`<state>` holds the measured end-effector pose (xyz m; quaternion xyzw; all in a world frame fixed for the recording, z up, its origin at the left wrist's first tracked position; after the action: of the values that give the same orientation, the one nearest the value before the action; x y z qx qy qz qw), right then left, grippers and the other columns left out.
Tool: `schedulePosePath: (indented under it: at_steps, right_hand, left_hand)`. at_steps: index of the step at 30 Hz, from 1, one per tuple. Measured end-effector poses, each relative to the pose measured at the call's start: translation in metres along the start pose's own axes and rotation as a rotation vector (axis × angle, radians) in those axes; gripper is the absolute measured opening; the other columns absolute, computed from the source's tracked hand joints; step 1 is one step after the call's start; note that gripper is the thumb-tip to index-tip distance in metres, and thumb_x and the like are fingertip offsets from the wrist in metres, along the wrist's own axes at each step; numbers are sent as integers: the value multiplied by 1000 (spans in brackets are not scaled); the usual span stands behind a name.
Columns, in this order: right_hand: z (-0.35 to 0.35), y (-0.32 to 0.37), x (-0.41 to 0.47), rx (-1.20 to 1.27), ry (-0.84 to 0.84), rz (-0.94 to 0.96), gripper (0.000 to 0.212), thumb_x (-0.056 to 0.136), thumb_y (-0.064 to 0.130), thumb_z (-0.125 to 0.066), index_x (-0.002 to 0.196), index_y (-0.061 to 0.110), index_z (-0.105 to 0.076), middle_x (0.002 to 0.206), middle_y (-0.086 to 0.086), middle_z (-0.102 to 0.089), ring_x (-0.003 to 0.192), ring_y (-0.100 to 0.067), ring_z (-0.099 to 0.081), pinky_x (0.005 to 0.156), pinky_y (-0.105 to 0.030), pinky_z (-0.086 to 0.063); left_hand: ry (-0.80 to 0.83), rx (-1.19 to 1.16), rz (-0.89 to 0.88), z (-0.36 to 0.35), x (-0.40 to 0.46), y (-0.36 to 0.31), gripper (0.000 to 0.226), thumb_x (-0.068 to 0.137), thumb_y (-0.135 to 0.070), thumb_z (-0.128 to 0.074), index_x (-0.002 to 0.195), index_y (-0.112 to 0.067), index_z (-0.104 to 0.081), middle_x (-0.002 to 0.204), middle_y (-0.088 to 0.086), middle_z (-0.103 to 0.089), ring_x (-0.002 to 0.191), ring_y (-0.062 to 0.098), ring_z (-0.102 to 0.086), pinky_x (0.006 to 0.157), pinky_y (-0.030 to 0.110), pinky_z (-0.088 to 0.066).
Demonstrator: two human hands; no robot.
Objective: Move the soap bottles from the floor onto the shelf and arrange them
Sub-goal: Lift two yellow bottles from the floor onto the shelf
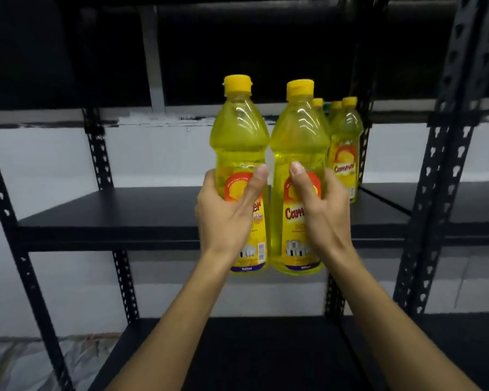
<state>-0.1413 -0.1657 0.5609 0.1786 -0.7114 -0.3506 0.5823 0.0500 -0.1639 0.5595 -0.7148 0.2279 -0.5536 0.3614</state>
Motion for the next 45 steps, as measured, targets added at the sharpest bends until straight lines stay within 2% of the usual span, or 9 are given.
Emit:
schedulePosePath:
  at_steps: [9, 12, 15, 23, 27, 30, 33, 38, 45]
  right_hand:
    - [-22, -18, 67, -103, -57, 30, 60, 90, 68, -57, 125, 20, -59, 113, 10, -67, 101, -1, -62, 84, -26, -50]
    - [-27, -46, 72, -165, -70, -25, 76, 88, 73, -56, 141, 18, -51, 135, 4, -61, 121, -12, -56, 98, -35, -48]
    - [-28, -62, 79, -180, -84, -23, 65, 89, 71, -56, 129, 20, -55, 120, 6, -65, 111, -14, -60, 93, -38, -51]
    - [-34, -86, 103, -188, -29, -25, 71, 90, 68, -56, 139, 17, -51, 123, 10, -63, 109, -3, -60, 89, -17, -48]
    - [-39, -99, 109, -186, 44, -84, 97, 79, 87, -51, 149, 21, -42, 146, 3, -55, 133, -16, -53, 109, -45, -47]
    - [-38, -94, 109, -243, 137, -135, 95, 83, 82, -51, 155, 23, -33, 156, 0, -44, 140, -21, -45, 112, -41, -40]
    - [-26, -69, 107, -404, 78, 28, 85, 94, 68, -49, 159, 21, -20, 162, -3, -30, 146, -17, -32, 114, -36, -32]
    - [-41, 0, 106, -679, -111, 520, 64, 108, 40, -43, 160, 11, -20, 167, -8, -21, 156, -18, -14, 126, -35, -20]
    - [-72, -28, 126, -884, -157, 670, 58, 110, 24, -39, 159, 1, -20, 169, -15, -14, 157, -26, -7, 126, -46, -17]
  left_hand:
    - [-10, 128, -76, -21, 76, 15, 46, 83, -57, -72, 111, -22, -61, 91, -13, -69, 77, -13, -64, 60, 2, -45]
    - [-3, 166, -37, -26, 84, 41, 49, 82, -60, -71, 108, -21, -61, 89, -10, -69, 75, -6, -64, 59, 2, -44]
    - [-2, 171, -18, -31, 94, 59, 50, 82, -61, -69, 111, -22, -59, 92, -9, -69, 80, -1, -66, 59, 4, -45]
    - [51, 160, -38, -47, 112, 79, 52, 82, -63, -67, 117, -26, -58, 98, -11, -71, 83, -3, -69, 62, 8, -51]
    - [60, 198, -29, -48, 116, 83, 54, 82, -65, -65, 120, -28, -55, 102, -12, -70, 87, 0, -69, 60, 8, -51]
    - [112, 270, -3, -47, 118, 85, 74, 80, -73, -62, 135, -27, -43, 123, -6, -62, 106, 10, -66, 71, 13, -50]
    - [60, 435, -147, -38, 118, 64, 89, 82, -73, -61, 151, -27, -25, 149, 1, -36, 132, 15, -43, 99, 31, -44]
    - [-81, 727, -705, -50, 113, -12, 60, 104, -47, -46, 156, -21, -29, 165, 6, -17, 153, 21, -15, 120, 37, -24]
    - [13, 711, -794, -81, 137, 19, 54, 108, -24, -39, 158, -10, -26, 168, 11, -10, 156, 22, -8, 123, 45, -22]
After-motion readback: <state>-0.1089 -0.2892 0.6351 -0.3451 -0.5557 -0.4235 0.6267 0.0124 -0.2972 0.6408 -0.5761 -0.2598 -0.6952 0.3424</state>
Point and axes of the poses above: each hand's wrist, its own x-axis towards the middle knuckle, its own z-axis out of the back of the hand, y = z × x, the point moved 9 cm from there along x, towards the middle knuckle
